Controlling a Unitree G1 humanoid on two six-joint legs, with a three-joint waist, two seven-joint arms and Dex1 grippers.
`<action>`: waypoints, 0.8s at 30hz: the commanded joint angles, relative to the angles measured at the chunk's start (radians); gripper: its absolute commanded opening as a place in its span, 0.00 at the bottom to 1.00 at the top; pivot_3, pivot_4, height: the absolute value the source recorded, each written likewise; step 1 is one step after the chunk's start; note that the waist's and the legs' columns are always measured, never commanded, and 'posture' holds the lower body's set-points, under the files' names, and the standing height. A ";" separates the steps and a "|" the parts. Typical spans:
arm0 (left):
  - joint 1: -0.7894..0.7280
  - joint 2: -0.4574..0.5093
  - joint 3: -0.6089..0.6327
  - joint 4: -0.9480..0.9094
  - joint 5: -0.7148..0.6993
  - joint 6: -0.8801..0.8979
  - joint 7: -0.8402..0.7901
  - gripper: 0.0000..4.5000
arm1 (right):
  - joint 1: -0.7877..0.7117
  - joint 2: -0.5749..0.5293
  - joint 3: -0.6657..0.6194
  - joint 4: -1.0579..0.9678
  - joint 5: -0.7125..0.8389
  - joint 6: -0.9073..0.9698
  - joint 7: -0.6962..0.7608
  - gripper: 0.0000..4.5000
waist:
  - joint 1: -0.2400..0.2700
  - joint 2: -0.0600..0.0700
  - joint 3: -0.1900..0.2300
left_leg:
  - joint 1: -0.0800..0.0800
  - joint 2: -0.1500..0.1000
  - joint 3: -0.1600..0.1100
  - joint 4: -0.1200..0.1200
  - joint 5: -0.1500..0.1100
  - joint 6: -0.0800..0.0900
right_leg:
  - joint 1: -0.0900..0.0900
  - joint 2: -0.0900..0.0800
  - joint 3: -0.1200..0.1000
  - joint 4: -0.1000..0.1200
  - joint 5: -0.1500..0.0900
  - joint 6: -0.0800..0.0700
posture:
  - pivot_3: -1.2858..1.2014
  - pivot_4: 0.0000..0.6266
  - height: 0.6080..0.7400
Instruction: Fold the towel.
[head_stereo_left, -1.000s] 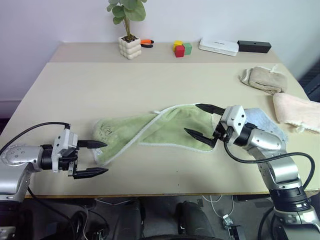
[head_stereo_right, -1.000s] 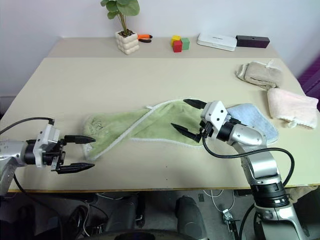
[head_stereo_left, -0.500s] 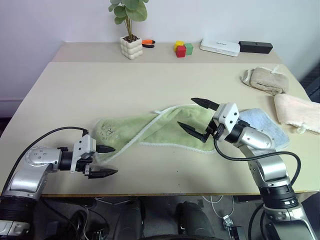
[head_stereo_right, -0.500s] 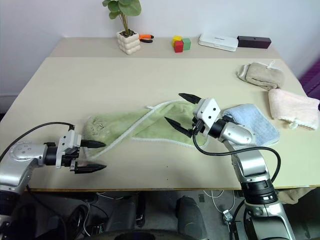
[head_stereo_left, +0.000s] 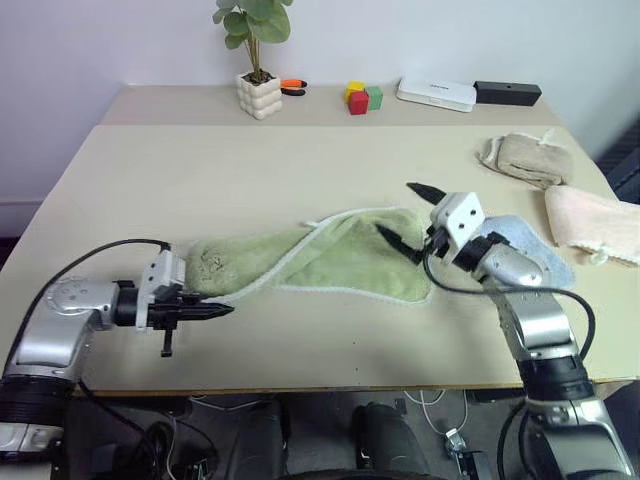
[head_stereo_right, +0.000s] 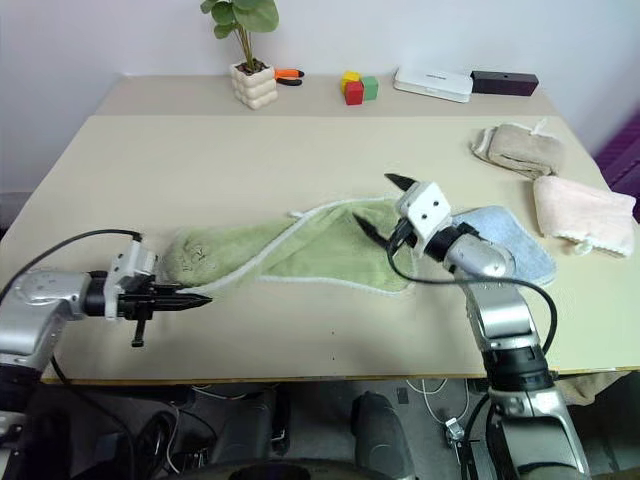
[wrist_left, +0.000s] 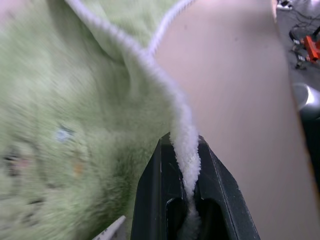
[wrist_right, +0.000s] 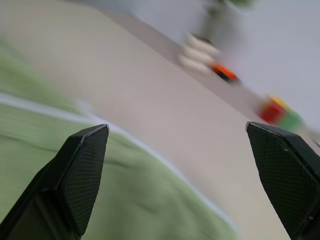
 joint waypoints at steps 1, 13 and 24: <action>0.037 0.033 0.061 -0.025 -0.005 -0.054 -0.013 0.01 | -0.099 -0.002 -0.050 0.126 -0.016 0.092 -0.084 1.00 | -0.007 0.000 0.000 | 0.000 0.000 0.000 0.000 0.000 0.000 | 0.000 0.000 0.000 0.000 0.000 0.000 | 0.52 0.24 0.96; 0.157 0.001 0.104 -0.136 -0.030 -0.044 0.069 0.01 | -0.438 0.064 -0.014 0.604 -0.040 0.264 -0.111 1.00 | -0.018 0.001 0.001 | 0.000 0.000 0.002 -0.003 0.000 0.000 | -0.003 0.000 0.001 0.000 0.000 0.000 | 0.52 0.24 0.96; 0.216 -0.028 0.107 -0.229 -0.033 -0.024 0.143 0.01 | -0.548 0.077 0.079 0.850 -0.133 0.270 -0.036 1.00 | -0.019 0.001 0.001 | 0.000 0.001 0.003 -0.003 0.000 0.000 | -0.003 0.000 0.001 0.000 0.000 0.000 | 0.52 0.24 0.96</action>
